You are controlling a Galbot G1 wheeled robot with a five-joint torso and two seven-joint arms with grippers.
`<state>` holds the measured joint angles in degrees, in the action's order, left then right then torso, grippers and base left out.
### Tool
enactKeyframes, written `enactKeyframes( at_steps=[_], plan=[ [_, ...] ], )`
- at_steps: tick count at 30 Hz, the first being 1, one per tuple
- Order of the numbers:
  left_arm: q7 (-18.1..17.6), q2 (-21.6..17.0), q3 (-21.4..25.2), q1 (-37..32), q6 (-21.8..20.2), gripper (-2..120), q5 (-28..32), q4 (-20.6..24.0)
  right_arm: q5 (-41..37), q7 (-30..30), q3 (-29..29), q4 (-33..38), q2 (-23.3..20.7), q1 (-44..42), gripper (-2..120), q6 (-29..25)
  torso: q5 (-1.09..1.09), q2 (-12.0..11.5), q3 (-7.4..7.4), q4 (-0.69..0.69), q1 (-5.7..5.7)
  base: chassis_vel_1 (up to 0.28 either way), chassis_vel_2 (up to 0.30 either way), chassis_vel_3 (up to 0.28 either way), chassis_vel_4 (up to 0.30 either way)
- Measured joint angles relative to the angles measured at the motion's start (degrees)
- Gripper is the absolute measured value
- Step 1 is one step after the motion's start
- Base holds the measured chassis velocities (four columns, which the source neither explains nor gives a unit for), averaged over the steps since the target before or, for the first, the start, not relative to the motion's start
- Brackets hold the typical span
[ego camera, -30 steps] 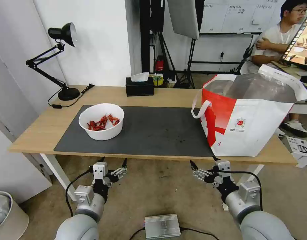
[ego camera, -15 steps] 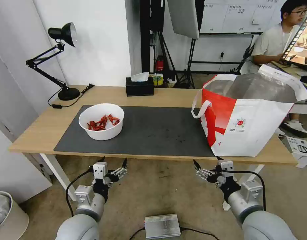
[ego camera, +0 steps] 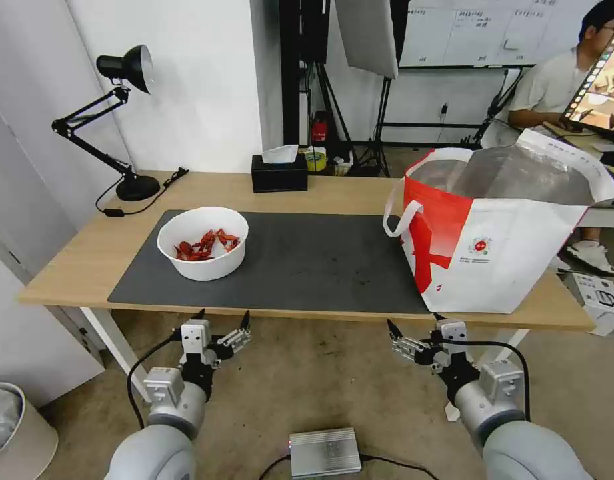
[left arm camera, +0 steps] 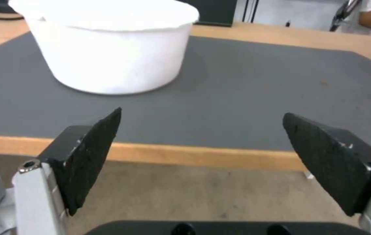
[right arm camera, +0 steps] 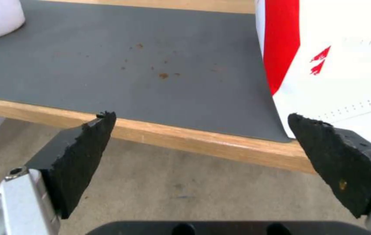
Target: Pick up the trash from the table and place it into the takeout bag.
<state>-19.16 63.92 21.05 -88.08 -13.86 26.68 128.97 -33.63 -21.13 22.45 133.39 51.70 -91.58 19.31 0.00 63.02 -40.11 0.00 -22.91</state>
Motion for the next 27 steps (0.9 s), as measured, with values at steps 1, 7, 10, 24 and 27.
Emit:
enactKeyframes(
  at_steps=[1, 7, 10, 24, 27],
  plan=[
    [0.0, 0.0, 0.0, 0.0, 0.0, 100, 0.0, 0.0, 0.0, 0.0, 0.0, 0.0, 0.0, 0.0, 100, 0.0, 0.0, 0.0, 0.0, 0.0, 0.0, 0.0, 0.0, 0.0, 0.0],
    [-1.67, -2.31, 3.51, 3.38, -3.75, 100, 8.54, 1.05, -0.01, 0.0, 0.0, 0.0, 0.0, 0.02, 100, 0.0, 0.0, 0.0, 0.0, 0.0, 0.0, 0.0, 0.0, 0.0, 0.0],
    [-2.49, -3.95, 5.29, 5.11, -5.8, 100, 13.12, 1.55, -0.01, 0.01, 0.0, 0.01, 0.0, 0.03, 100, 0.0, 0.0, 0.0, 0.0, 0.0, 0.0, 0.0, 0.0, 0.0, 0.0],
    [-5.76, -13.31, 8.08, 15.06, -7.09, 100, 24.91, -3.81, -0.01, 0.04, 0.01, 0.01, 0.0, 0.03, 100, 0.0, -0.01, 0.0, 0.0, 0.0, -0.01, 0.0, 0.0, 0.0, 0.0],
    [-6.23, -15.22, 7.56, 18.04, -7.32, 100, 27.11, -5.74, -0.01, 0.05, 0.0, 0.01, 0.0, 0.03, 100, -0.01, -0.01, 0.0, 0.0, 0.0, -0.01, 0.0, 0.0, 0.0, 0.0]
  ],
)
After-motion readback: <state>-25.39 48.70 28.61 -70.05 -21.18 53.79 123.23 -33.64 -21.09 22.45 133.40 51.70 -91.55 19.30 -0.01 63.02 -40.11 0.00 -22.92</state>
